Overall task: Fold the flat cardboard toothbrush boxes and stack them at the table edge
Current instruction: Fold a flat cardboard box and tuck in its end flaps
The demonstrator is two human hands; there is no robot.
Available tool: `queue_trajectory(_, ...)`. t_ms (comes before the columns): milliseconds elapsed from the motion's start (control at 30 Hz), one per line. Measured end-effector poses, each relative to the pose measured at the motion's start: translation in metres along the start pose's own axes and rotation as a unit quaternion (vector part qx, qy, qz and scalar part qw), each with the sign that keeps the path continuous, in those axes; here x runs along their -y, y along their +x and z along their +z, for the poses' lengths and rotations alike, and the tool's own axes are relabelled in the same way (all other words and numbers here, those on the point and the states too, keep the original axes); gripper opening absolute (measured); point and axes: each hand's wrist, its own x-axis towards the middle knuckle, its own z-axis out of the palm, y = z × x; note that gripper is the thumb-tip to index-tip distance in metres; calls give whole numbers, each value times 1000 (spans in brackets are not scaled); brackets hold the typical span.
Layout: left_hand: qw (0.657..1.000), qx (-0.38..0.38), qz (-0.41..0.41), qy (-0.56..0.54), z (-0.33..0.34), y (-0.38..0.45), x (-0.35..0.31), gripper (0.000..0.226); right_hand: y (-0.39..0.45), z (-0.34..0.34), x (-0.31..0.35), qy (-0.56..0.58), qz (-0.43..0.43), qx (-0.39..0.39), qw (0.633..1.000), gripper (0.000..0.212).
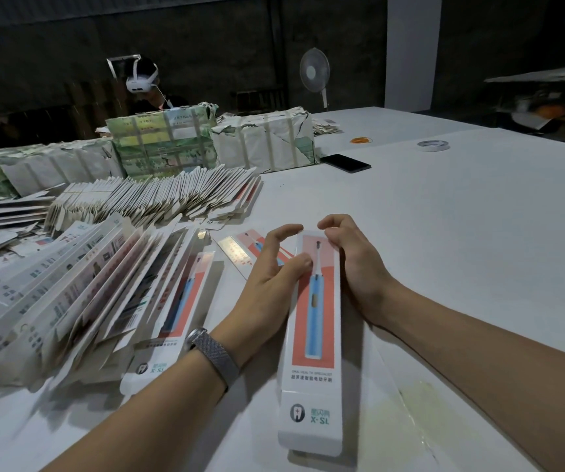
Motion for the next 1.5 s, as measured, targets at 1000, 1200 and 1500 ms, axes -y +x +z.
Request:
queue_trajectory(1000,994,-37,-20,-101,-7,10,19,40,-6,6,8,-40,15,-32,999,13)
queue_trajectory(1200,992,-38,-7,-118,-4,11,21,38,-7,-1,13,-155,-23,-58,986,11)
queue_trajectory(1500,990,-59,11,-126,2,8,7,57,-31,6,41,-602,-73,41,794,79)
